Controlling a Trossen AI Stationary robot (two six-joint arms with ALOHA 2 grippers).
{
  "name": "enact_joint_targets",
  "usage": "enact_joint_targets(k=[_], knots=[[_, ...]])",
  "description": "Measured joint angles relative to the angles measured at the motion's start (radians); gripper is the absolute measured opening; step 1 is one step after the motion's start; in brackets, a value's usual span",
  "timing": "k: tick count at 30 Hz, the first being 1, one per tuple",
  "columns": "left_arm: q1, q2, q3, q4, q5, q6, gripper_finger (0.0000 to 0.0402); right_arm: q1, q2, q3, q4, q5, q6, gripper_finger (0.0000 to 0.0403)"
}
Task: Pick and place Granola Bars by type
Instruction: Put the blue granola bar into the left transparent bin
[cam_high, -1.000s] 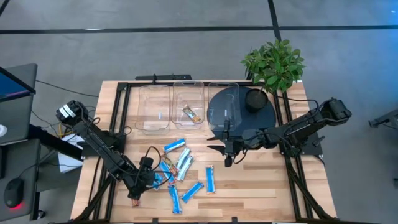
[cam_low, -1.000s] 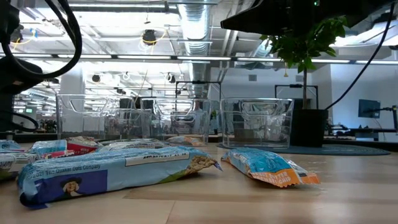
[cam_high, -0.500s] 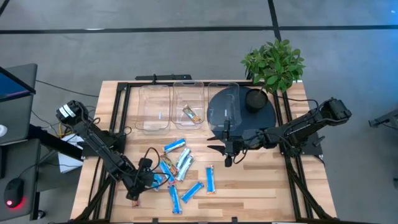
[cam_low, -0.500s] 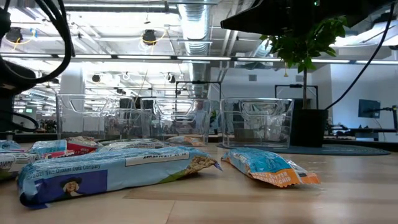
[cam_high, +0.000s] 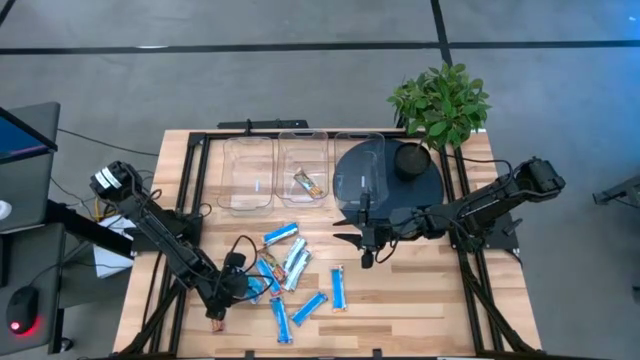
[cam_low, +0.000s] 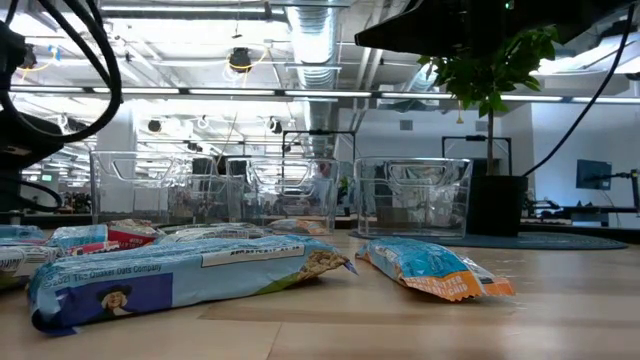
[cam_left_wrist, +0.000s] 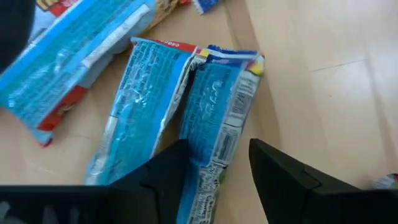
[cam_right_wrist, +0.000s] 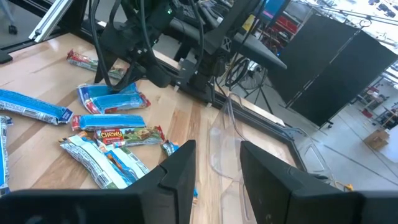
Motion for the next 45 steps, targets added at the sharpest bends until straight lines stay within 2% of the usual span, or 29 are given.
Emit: enact_joint_targets(k=[18, 30, 45], knots=[[0.002, 0.003, -0.003, -0.012, -0.082, 0.074, 0.0169, 0.0, 0.0, 0.0, 0.0, 0.0, 0.0, 0.0118], [0.002, 0.001, -0.001, -0.011, -0.082, 0.091, 0.0078, 0.0, 0.0, 0.0, 0.0, 0.0, 0.0, 0.0118], [0.002, 0.001, -0.001, 0.019, -0.074, 0.106, 0.0072, 0.0, 0.0, 0.0, 0.0, 0.0, -0.001, 0.0118]])
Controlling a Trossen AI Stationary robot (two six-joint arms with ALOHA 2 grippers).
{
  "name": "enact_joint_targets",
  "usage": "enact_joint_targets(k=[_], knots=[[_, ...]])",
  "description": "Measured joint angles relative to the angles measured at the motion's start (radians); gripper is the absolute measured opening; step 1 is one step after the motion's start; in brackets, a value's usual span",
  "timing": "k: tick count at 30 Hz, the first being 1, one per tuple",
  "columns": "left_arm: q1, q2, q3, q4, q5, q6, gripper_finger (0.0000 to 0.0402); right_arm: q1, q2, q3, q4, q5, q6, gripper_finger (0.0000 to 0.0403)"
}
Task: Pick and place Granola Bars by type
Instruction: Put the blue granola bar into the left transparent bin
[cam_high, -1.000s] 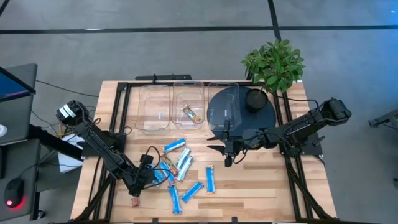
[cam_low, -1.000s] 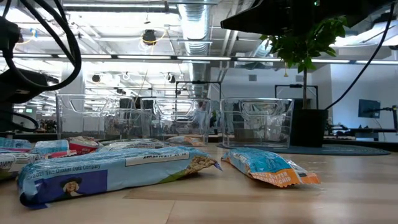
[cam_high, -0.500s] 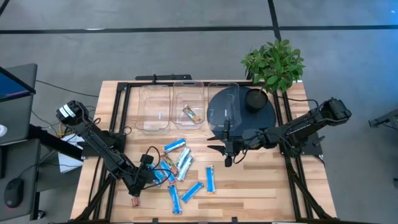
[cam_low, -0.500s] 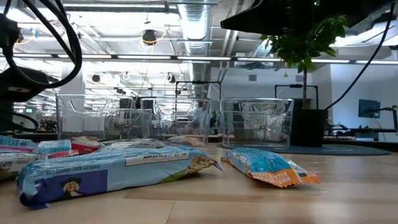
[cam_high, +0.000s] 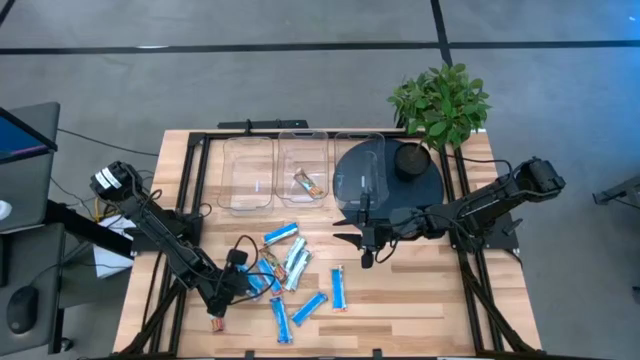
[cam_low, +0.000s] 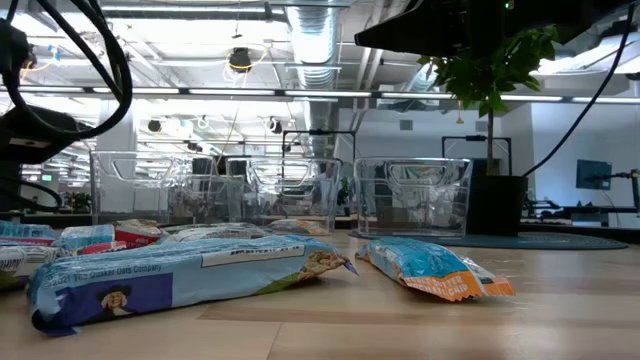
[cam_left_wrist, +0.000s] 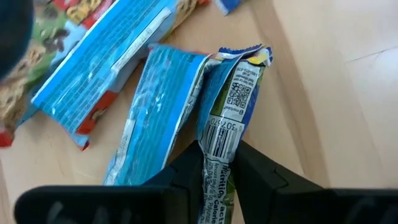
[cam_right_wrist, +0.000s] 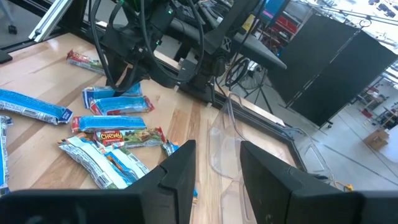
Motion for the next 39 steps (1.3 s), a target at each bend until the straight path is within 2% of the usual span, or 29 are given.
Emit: enact_joint_targets(k=[8, 11, 14, 17, 21, 23, 26, 31, 35, 39], knots=[[0.0, 0.0, 0.097, -0.007, -0.01, 0.104, 0.0072, 0.0, 0.0, 0.0, 0.0, 0.0, 0.0, 0.0118], [-0.001, -0.001, 0.145, -0.058, -0.071, 0.143, 0.0072, 0.0, 0.0, 0.0, 0.0, 0.0, 0.0, 0.0118], [-0.001, -0.001, 0.19, -0.164, -0.227, 0.158, 0.0073, 0.0, 0.0, 0.0, 0.0, 0.0, 0.0, 0.0118], [0.001, -0.001, 0.225, -0.283, -0.465, 0.127, 0.0073, 0.0, 0.0, 0.0, 0.0, 0.0, 0.0, 0.0118], [0.022, -0.002, 0.254, -0.472, -0.776, -0.009, 0.0073, 0.0, 0.0, 0.0, 0.0, 0.0, 0.0, 0.0118], [0.049, -0.003, 0.26, -0.579, -0.884, -0.107, 0.0073, 0.0, 0.0, 0.0, 0.0, 0.0, 0.0, 0.0118], [0.121, -0.003, 0.262, -0.725, -0.975, -0.257, 0.0073, 0.0, 0.0, 0.0, 0.0, 0.0, 0.0, 0.0118], [0.321, -0.003, 0.262, -0.903, -1.002, -0.473, 0.0073, 0.0, 0.0, 0.0, 0.0, 0.0, 0.0, 0.0118], [0.515, -0.003, 0.262, -0.93, -1.026, -0.502, 0.0073, 0.0, 0.0, 0.0, 0.0, 0.0, 0.0, 0.0118], [0.705, -0.003, 0.262, -0.888, -1.0, -0.448, 0.0073, 0.0, 0.0, 0.0, 0.0, 0.0, 0.0, 0.0118]])
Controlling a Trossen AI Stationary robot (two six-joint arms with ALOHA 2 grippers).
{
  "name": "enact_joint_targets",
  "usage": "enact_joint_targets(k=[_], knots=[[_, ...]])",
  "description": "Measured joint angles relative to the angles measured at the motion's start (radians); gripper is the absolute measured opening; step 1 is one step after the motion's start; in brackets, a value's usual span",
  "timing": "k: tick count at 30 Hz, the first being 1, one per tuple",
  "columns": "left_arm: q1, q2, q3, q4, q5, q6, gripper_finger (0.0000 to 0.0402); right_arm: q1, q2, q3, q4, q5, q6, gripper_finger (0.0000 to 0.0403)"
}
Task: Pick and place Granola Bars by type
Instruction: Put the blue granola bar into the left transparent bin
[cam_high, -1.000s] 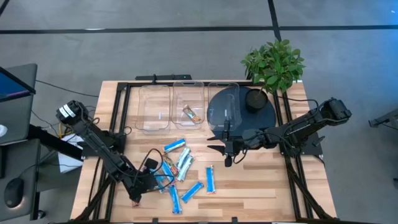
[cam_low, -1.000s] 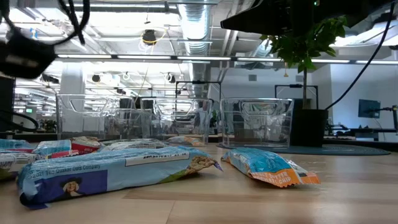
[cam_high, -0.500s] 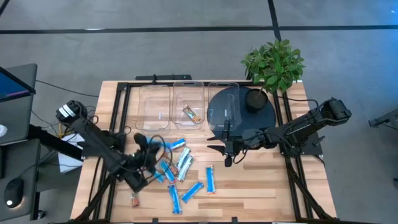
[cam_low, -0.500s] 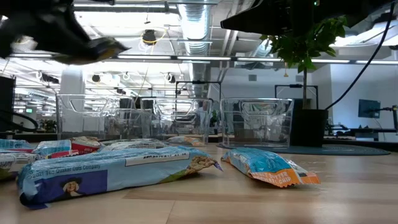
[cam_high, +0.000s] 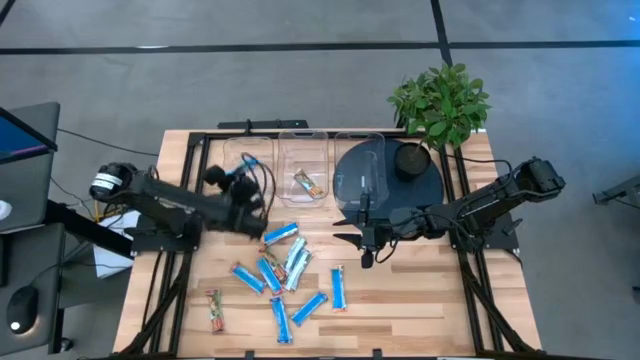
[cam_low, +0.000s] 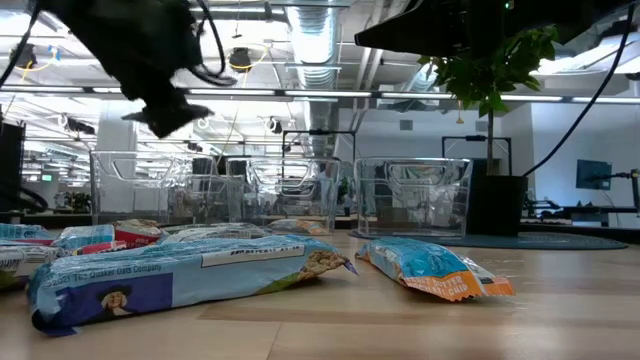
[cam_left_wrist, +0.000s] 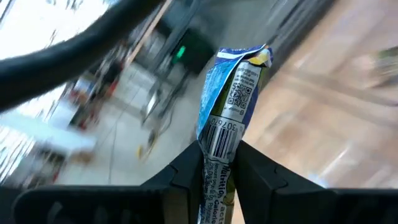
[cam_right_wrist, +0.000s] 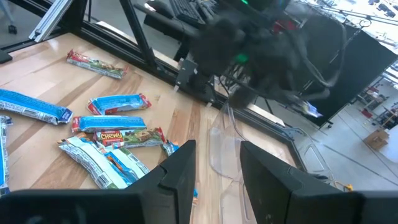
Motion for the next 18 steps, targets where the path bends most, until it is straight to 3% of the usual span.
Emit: enact_joint_targets(k=[7, 13, 18], knots=[[0.238, 0.0, 0.0, 0.23, 0.174, 0.257, 0.0073, 0.0, 0.0, 0.0, 0.0, 0.0, 0.0, 0.0118], [0.323, 0.0, 0.0, 0.541, 0.335, 0.602, 0.0073, 0.0, 0.0, 0.0, 0.0, 0.0, 0.0, 0.0118], [0.372, 0.0, 0.0, 0.628, 0.428, 0.741, 0.0073, 0.0, 0.0, 0.0, -0.025, 0.001, 0.0, 0.0118]])
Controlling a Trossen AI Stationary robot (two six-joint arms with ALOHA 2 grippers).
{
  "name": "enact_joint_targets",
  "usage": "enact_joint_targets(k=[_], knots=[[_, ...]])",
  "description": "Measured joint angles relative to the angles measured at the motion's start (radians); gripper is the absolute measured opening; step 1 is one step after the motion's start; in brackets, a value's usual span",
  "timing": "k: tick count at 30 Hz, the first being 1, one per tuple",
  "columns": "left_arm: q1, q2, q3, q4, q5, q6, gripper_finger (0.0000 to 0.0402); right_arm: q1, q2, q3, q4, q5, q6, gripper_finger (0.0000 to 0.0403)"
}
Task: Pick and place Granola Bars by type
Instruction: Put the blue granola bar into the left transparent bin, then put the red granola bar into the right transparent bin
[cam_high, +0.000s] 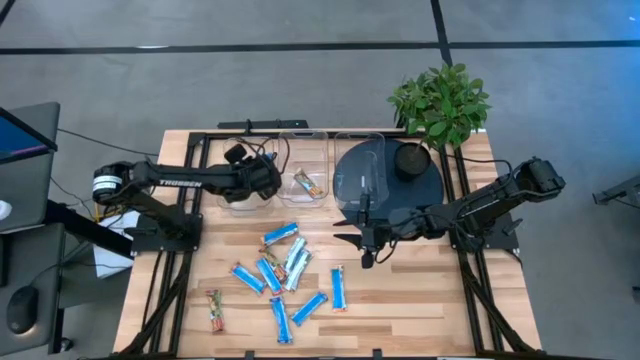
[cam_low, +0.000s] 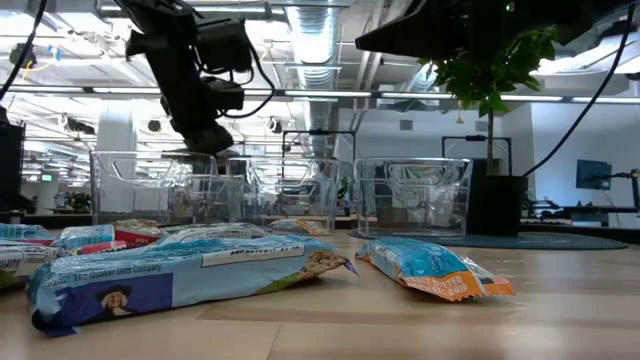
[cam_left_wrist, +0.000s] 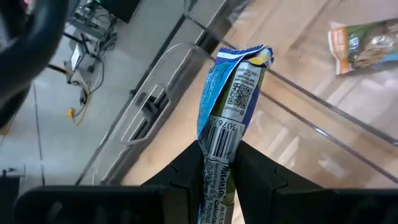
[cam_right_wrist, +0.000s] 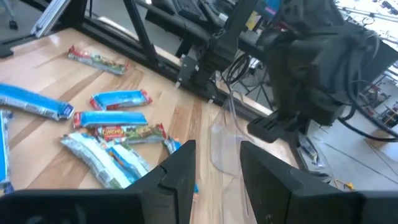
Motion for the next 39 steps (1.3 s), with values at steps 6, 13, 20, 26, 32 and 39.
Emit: enact_joint_targets(k=[6, 13, 20, 26, 32, 39], knots=[[0.048, 0.0, 0.0, -0.014, -0.002, 0.009, 0.0081, 0.0, 0.0, 0.0, -0.015, 0.001, 0.009, 0.0118], [0.073, 0.0, 0.0, -0.015, 0.039, 0.048, 0.0101, 0.0, 0.0, 0.0, -0.012, 0.001, 0.018, 0.0118], [0.073, 0.0, 0.0, -0.016, -0.001, 0.067, 0.0144, 0.0, 0.0, 0.0, -0.012, 0.001, 0.02, 0.0118], [0.071, 0.0, 0.0, -0.052, -0.018, 0.127, 0.0166, 0.0, 0.0, 0.0, -0.012, 0.001, 0.02, 0.0118], [0.019, -0.037, 0.012, -0.153, -0.004, 0.139, 0.0167, 0.0, 0.0, 0.0, -0.013, 0.001, 0.02, 0.0118], [-0.158, -0.156, 0.087, -0.28, 0.014, 0.133, 0.0167, 0.0, 0.0, 0.0, -0.012, 0.001, 0.02, 0.0118]])
